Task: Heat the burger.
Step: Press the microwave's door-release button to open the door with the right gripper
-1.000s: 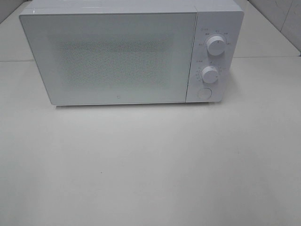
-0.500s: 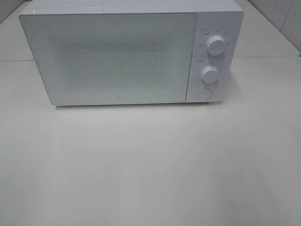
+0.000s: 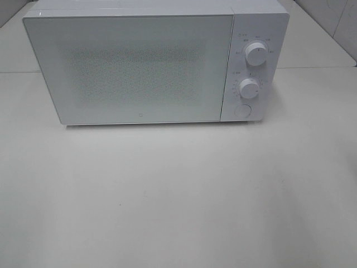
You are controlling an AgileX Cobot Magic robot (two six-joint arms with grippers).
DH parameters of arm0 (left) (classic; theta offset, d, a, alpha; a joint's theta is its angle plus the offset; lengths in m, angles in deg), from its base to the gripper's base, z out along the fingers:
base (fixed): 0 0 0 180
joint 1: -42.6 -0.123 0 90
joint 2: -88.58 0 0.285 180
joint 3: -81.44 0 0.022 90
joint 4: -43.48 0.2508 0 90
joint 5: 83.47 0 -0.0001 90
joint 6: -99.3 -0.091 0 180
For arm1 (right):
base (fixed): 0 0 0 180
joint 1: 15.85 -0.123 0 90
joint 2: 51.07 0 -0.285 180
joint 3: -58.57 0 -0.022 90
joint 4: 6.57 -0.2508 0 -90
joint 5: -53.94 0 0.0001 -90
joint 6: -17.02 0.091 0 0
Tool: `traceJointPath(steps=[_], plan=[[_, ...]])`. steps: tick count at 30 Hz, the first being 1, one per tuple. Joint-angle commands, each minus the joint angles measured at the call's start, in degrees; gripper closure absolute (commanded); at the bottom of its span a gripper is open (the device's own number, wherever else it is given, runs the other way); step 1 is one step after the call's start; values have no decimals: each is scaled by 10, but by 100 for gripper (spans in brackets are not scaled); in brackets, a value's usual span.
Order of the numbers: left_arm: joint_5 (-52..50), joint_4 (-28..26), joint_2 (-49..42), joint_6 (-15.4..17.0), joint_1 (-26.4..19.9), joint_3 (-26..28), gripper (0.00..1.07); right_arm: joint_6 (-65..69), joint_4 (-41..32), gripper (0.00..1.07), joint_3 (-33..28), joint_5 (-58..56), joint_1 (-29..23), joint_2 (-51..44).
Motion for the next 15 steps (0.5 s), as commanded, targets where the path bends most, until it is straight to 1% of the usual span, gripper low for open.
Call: traceJointPath(steps=[1,3,4,5,6,8,9,10,11,12,13,15], plan=[[-3,-1,-11,2,-1,-2,6,75,22,100,-15,46,2,13],[-3,-1,-11,2,-1,-2,6,122,25,105,-27,65,2,28],[-3,-1,-11,2,-1,-2,6,122,25,105,-27,65,2,28],[-3,-1,-11,2,-1,-2,6,158,25,107,-39,83,2,43],[-3,-1,-11,2,-1,-2,6,191,25,107,-48,100,2,61],[-3,-1,-11,2,-1,-2,6,211,25,107,-52,112,2,69],[-3,-1,-11,2,-1,-2,6,253,25,107,-58,138,2,85],[-3,-1,-11,2,-1,-2,6,253,25,107,-58,138,2,85],[-3,-1,-11,2,-1,-2,6,277,25,107,-59,145,2,93],[-3,-1,-11,2,-1,-2,6,332,25,107,-59,162,1,113],[-3,-1,-11,2,-1,-2,6,332,25,107,-59,162,1,113],[-3,-1,-11,2,-1,-2,6,394,30,107,-59,188,1,144]])
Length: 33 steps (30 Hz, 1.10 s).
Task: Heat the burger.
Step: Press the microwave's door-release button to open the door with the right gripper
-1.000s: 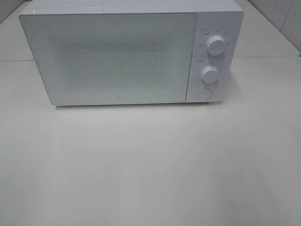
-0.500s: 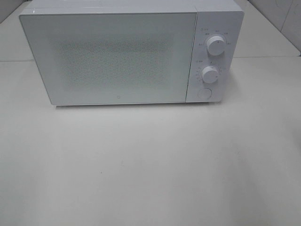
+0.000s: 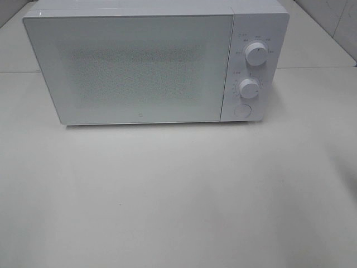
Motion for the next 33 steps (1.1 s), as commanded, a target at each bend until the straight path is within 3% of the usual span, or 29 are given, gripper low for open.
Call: traceJointPath(steps=[1,15,21,22,25,33], plan=[[-3,-1,-11,2,-1,-2,6,58,11,107,-1,30,1,22],[-3,-1,-11,2,-1,-2,6,145,12,107,-1,186,-1,190],[-3,-1,-11,2,-1,-2,6,127,-88,107,2,227,-87,250],[-3,-1,-11,2,-1,-2,6,109,-141,107,2,246,-122,273],[-3,-1,-11,2,-1,-2,6,103,-198,107,5,269,-167,301],[-3,-1,-11,2,-1,-2,6,99,-252,107,51,286,-247,367]])
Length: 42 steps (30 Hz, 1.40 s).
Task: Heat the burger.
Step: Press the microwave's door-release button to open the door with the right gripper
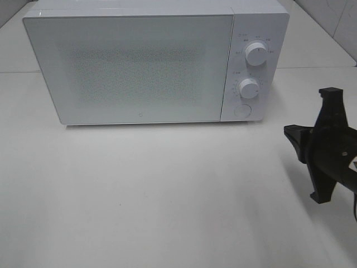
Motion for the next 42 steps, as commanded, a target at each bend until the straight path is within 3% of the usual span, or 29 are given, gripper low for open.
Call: traceJointPath(steps=[1,7,22,42], plan=[[-3,-1,-11,2,-1,-2,6,-9,-30,107,32,10,-34,29],[-3,-1,-11,2,-1,-2,6,-11,-57,107,84,9,-61,76],[-3,-1,-11,2,-1,-2,6,-45,-134,107,191,9,-58,185],[-3,-1,-11,2,-1,-2,6,-44,-91,107,268,9,-19,268]])
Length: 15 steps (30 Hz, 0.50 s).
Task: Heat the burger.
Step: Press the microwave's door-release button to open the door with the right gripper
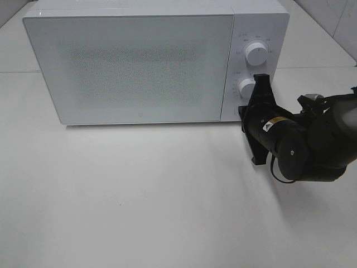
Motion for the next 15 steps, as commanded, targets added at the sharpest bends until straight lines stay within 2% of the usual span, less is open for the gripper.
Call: traceJointPath(steps=[1,15], plan=[[-3,-1,-11,2,-1,-2,6,-9,6,107,7,2,4,8],[-3,-1,-11,2,-1,-2,6,-9,-9,107,29,2,4,28]])
